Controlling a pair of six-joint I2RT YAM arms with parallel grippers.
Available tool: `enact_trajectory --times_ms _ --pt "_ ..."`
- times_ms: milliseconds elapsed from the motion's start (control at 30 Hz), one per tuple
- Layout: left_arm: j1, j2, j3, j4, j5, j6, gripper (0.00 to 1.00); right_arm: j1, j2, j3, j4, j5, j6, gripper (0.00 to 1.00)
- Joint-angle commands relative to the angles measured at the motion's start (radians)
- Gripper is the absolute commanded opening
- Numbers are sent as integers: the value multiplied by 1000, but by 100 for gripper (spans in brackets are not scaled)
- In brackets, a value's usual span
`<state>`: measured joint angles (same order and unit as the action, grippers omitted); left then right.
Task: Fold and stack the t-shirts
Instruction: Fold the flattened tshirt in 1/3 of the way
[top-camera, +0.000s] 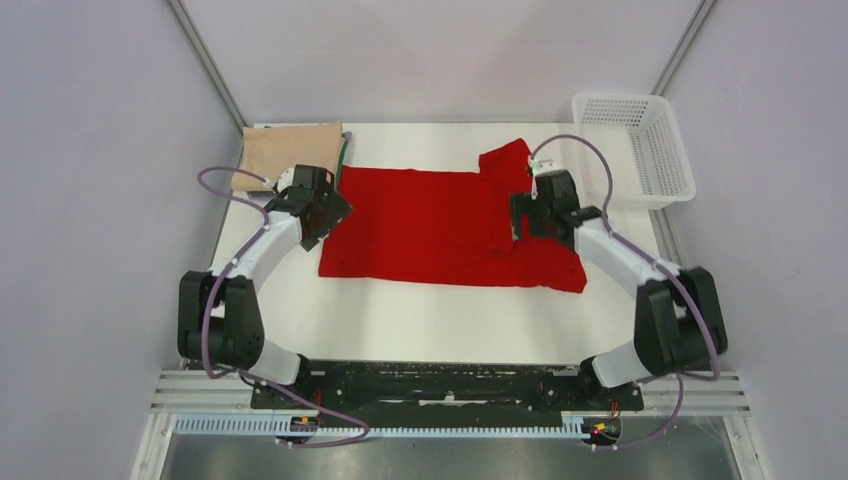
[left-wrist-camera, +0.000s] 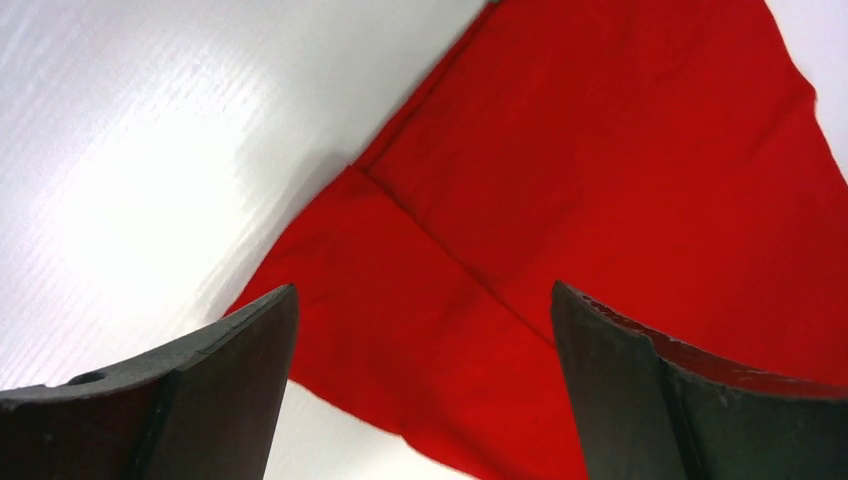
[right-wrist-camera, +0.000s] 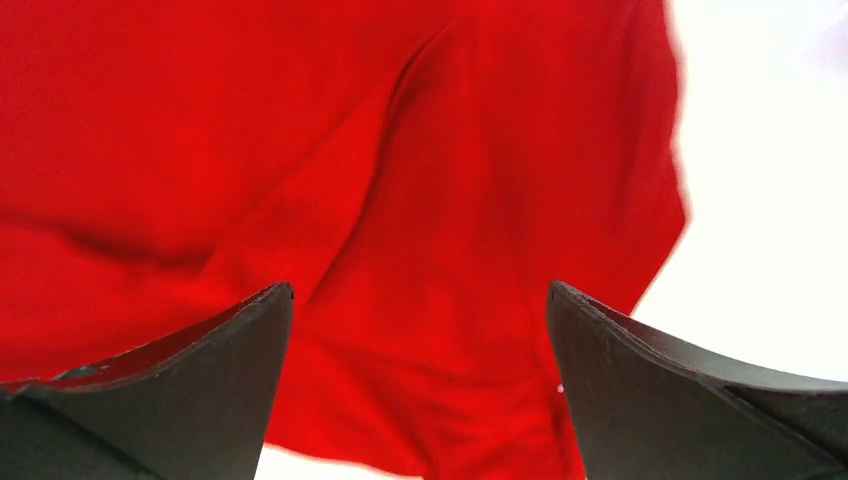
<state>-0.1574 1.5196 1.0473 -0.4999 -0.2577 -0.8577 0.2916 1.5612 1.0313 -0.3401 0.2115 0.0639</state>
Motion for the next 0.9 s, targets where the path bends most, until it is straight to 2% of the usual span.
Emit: enact_trajectory --times_ms 0,67,233,567,700,867 --pt "-1 -115 -82 21 84 66 100 5 -193 -243 212 -330 100 98" --pt "-2 -157 -133 46 113 73 100 15 -228 -323 268 -430 110 98" --pt "-2 -227 -234 90 148 89 100 55 -216 -350 289 -404 115 98" --pt "-2 -288 -280 99 107 93 100 105 -82 -285 332 -378 171 98" --pt "-3 -297 -280 103 95 93 100 107 -49 -284 418 -363 209 98" --pt "-2 -293 -274 107 105 91 100 113 70 -161 492 -371 217 98"
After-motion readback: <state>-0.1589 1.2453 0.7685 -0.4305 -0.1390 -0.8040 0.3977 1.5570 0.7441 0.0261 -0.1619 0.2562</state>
